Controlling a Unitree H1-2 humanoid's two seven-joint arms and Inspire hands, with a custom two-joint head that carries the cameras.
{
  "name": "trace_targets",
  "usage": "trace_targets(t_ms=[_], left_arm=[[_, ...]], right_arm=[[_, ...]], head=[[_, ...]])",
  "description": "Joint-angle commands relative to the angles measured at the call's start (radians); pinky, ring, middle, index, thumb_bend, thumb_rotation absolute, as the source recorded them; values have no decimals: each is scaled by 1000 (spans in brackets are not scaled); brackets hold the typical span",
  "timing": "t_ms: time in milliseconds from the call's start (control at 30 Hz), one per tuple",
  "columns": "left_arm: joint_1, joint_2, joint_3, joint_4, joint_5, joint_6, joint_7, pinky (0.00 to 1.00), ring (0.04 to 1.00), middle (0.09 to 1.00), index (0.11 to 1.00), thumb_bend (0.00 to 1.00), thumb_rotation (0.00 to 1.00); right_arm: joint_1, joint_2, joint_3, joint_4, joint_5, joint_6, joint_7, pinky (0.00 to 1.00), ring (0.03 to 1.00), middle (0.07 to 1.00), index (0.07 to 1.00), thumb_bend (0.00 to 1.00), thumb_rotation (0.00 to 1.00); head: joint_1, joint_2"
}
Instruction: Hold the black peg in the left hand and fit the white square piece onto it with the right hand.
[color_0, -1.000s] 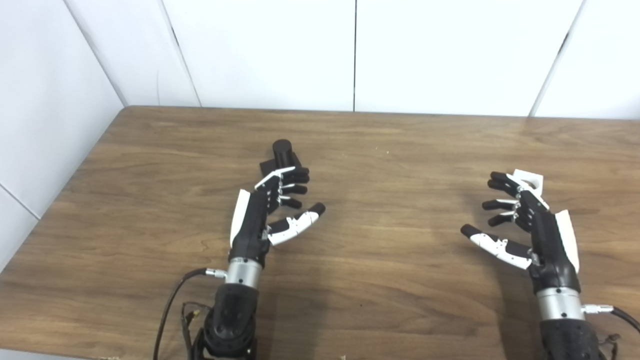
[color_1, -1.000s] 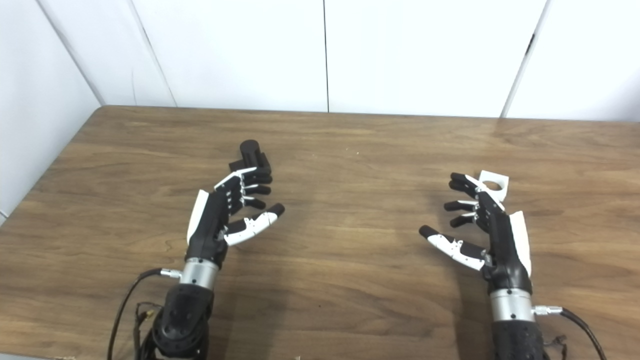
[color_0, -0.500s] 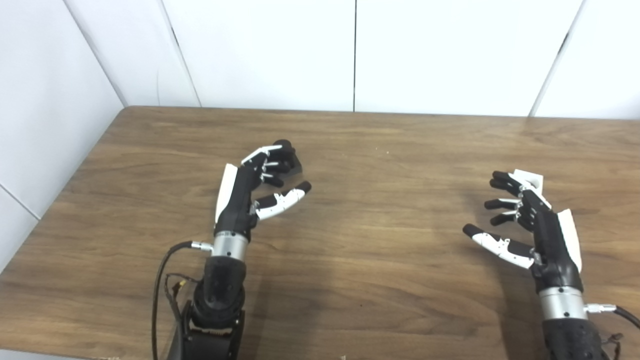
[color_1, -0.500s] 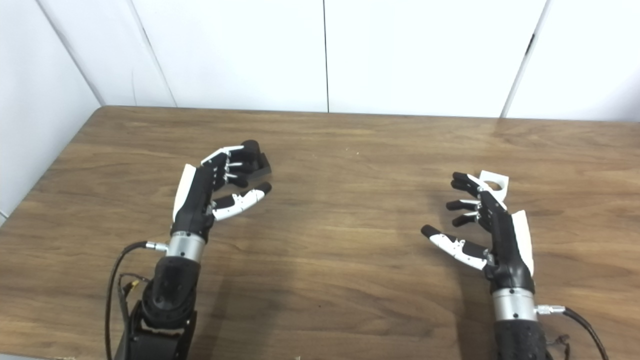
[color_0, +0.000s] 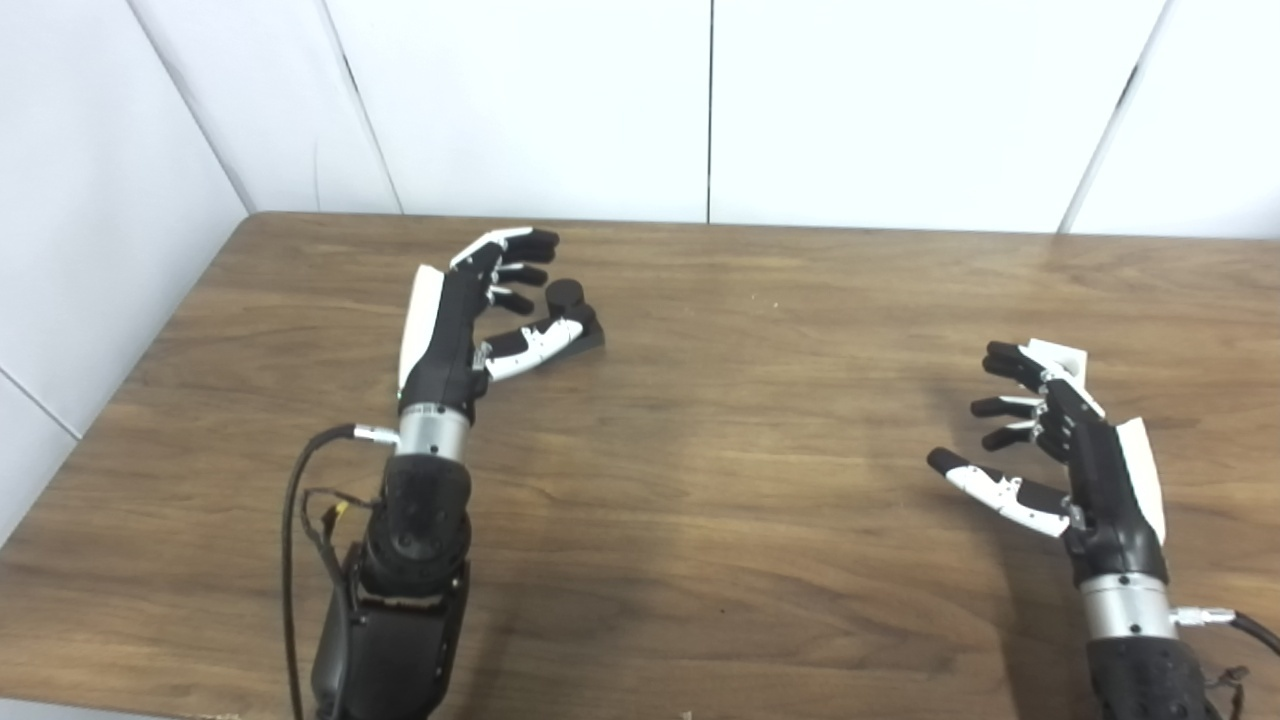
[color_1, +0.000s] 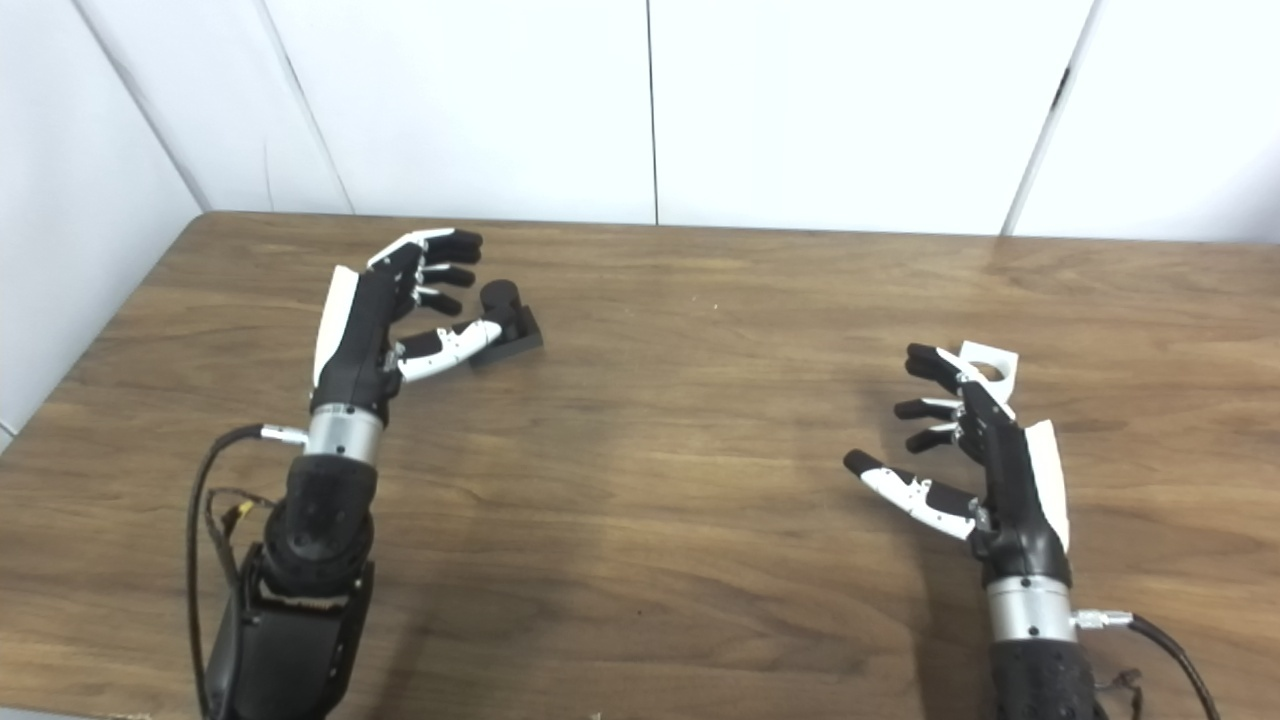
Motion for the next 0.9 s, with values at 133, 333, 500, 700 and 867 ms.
trace_targets(t_ms=[133,333,500,700,867], left_arm=[[-86,54,-17,10,103,19,16,578,682,721,697,660,177],[-133,107,-49,49,175,47,-12,618,755,782,723,718,217],[-167,146,-84,87,223,86,-49,641,822,859,736,777,247],[-179,171,-120,128,263,128,-76,746,939,958,766,833,309],[-183,188,-144,165,282,139,-92,875,997,999,795,861,331]], right_arm=[[-26,-5,-5,-20,11,-35,-3,471,619,776,791,617,0],[-25,-5,-5,-23,14,-30,0,478,635,784,795,612,0],[-22,-2,-3,-31,0,-25,-5,467,621,778,792,612,0],[-19,2,-5,-32,8,-28,-6,476,629,783,792,614,0],[-18,-1,-4,-33,-2,-28,-8,472,631,795,795,609,0]], head=[[1,0],[-4,-1],[-7,1],[-9,4],[-12,5]])
